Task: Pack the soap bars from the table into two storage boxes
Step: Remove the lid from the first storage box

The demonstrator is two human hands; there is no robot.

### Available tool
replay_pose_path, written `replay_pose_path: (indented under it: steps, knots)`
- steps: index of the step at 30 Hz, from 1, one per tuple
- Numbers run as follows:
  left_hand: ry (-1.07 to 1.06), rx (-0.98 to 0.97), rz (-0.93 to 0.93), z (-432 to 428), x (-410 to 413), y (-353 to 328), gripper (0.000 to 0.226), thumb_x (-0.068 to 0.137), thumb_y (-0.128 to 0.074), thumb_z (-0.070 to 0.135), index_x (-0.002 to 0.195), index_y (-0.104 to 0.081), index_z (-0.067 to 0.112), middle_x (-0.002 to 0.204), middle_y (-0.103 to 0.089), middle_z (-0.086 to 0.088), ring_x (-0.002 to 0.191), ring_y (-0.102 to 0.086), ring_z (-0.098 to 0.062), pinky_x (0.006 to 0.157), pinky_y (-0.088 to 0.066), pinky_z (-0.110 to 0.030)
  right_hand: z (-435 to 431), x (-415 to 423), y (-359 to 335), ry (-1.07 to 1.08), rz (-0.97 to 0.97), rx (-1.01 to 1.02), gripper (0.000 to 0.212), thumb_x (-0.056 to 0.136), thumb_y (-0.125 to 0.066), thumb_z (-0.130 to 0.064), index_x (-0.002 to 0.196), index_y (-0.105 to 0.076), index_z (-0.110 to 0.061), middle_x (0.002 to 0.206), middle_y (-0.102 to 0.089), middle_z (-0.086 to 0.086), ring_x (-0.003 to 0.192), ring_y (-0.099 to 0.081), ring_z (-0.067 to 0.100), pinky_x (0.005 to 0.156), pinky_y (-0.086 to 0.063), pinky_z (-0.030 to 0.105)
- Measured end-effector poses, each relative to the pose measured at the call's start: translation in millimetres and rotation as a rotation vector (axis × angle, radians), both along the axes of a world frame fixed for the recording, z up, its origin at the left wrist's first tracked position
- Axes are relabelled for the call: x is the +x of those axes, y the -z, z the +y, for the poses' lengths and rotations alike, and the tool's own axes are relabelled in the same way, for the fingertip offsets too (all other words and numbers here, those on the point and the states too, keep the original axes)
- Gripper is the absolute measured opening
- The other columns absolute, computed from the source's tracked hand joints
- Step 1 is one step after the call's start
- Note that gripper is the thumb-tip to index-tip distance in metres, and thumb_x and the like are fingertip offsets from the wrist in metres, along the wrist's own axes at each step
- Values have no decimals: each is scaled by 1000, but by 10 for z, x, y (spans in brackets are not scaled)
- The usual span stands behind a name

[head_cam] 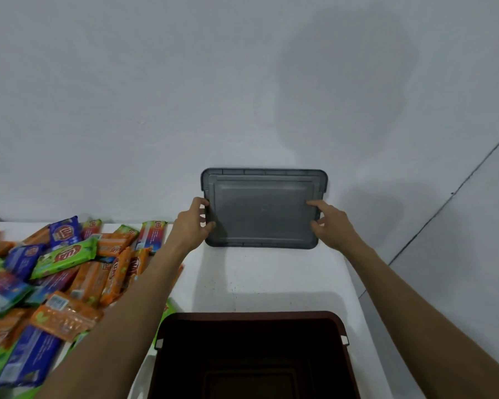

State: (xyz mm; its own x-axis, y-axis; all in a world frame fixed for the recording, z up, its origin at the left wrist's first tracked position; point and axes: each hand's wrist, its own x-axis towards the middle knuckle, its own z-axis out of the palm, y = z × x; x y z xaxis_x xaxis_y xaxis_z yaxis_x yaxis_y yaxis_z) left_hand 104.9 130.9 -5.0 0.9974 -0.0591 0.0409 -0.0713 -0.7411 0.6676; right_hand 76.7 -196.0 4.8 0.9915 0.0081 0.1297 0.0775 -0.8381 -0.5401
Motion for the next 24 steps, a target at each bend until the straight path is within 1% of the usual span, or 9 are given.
replay_pose_path:
  steps: [5,8,11,14,16,18,21,22,24]
  knots:
    - [44,-49,34,-34,111,119,64,88,-67,17,142,-32,16,142,-49,-10,122,-54,-30,99,-48,-42,10,84,116,28,64,31,56,92,-58,-11,145,-41,-17,131,-53,16,102,-58,29,88,-41,26]
    - [47,-37,39,-33,138,148,68,89,-67,16,146,-30,16,143,-48,-8,125,-53,-29,100,-47,-42,18,105,136,34,86,59,56,93,-58,-11,146,-39,-14,141,-46,14,111,-55,28,90,-38,24]
    - [64,-35,40,-11,137,156,68,89,-66,17,147,-30,16,144,-47,-7,126,-52,-28,101,-46,-42,25,89,142,55,79,105,52,94,-56,-9,144,-42,-11,143,-45,14,113,-55,29,92,-41,27]
    - [67,-42,43,17,98,143,67,91,-64,18,148,-31,17,148,-43,-7,129,-49,-27,101,-45,-39,53,33,136,90,62,134,46,95,-53,-6,141,-46,-9,142,-46,15,117,-56,32,98,-44,34]
    - [63,-30,33,48,43,140,65,92,-63,18,148,-31,19,149,-41,-7,129,-49,-26,101,-45,-38,75,-7,150,116,33,130,44,95,-53,-6,138,-48,-8,141,-48,16,117,-56,33,102,-44,39]
    - [60,-26,24,93,-33,153,63,92,-62,19,147,-32,19,149,-41,-7,128,-49,-25,101,-45,-38,96,-57,168,136,9,118,42,94,-53,-5,136,-50,-7,137,-50,17,114,-57,33,100,-45,39]
    - [81,-8,21,225,-176,176,52,93,-60,21,142,-42,17,139,-51,-8,118,-56,-22,94,-48,-33,150,-146,196,161,-2,103,37,94,-53,-5,131,-55,-6,125,-57,19,102,-61,31,88,-44,29]
    - [94,9,33,277,-231,177,46,94,-59,23,138,-46,17,134,-56,-7,112,-58,-19,90,-49,-30,170,-182,200,158,-12,92,33,94,-53,-4,126,-58,-4,119,-61,19,97,-62,30,83,-42,26]
    - [112,36,73,390,-351,179,36,95,-56,25,130,-53,20,123,-63,-3,103,-59,-13,83,-49,-26,213,-258,182,125,-31,74,21,94,-53,-3,109,-66,-1,103,-68,17,88,-63,29,75,-39,22]
